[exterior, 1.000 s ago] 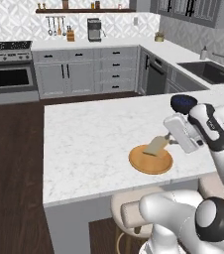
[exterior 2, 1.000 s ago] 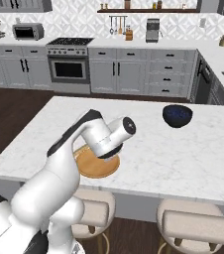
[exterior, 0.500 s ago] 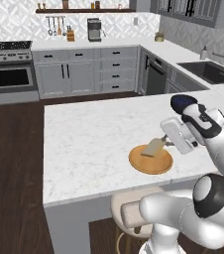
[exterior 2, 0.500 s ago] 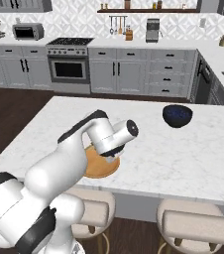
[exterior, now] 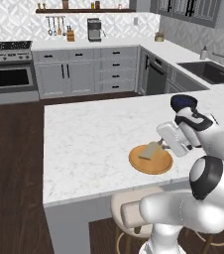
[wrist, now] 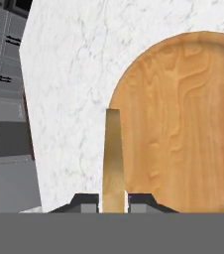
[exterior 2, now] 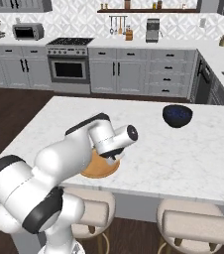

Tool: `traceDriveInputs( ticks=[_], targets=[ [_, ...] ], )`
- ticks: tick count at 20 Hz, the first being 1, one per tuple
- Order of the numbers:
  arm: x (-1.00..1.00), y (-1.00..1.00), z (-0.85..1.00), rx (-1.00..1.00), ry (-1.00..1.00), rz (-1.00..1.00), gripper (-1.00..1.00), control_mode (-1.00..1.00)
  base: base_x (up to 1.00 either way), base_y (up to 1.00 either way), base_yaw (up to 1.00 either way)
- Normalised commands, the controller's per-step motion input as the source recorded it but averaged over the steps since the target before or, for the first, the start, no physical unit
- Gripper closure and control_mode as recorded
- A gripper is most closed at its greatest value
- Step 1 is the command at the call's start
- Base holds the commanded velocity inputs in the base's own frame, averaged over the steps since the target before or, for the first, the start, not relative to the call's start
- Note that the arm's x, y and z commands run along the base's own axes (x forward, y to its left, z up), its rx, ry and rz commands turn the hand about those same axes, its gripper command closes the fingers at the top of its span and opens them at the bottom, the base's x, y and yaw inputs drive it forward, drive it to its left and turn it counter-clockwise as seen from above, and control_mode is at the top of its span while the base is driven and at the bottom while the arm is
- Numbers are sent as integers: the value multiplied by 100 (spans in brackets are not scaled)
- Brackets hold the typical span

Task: Start the toaster. Once the lever pops up, take the bread to the plate on the dining counter.

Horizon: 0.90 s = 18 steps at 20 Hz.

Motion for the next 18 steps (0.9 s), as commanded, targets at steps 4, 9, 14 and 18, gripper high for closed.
traceDriveInputs(
  ticks=[4, 9, 14, 18],
  targets=[
    [18, 0, -32, 0, 0, 0, 100, -100, 0, 0, 0],
    [17, 0, -29, 0, 0, 0, 100, -100, 0, 0, 0],
    [14, -5, -23, 0, 0, 0, 100, -100, 0, 0, 0],
    [0, 0, -13, 0, 0, 0, -100, -100, 0, 0, 0]
  ],
)
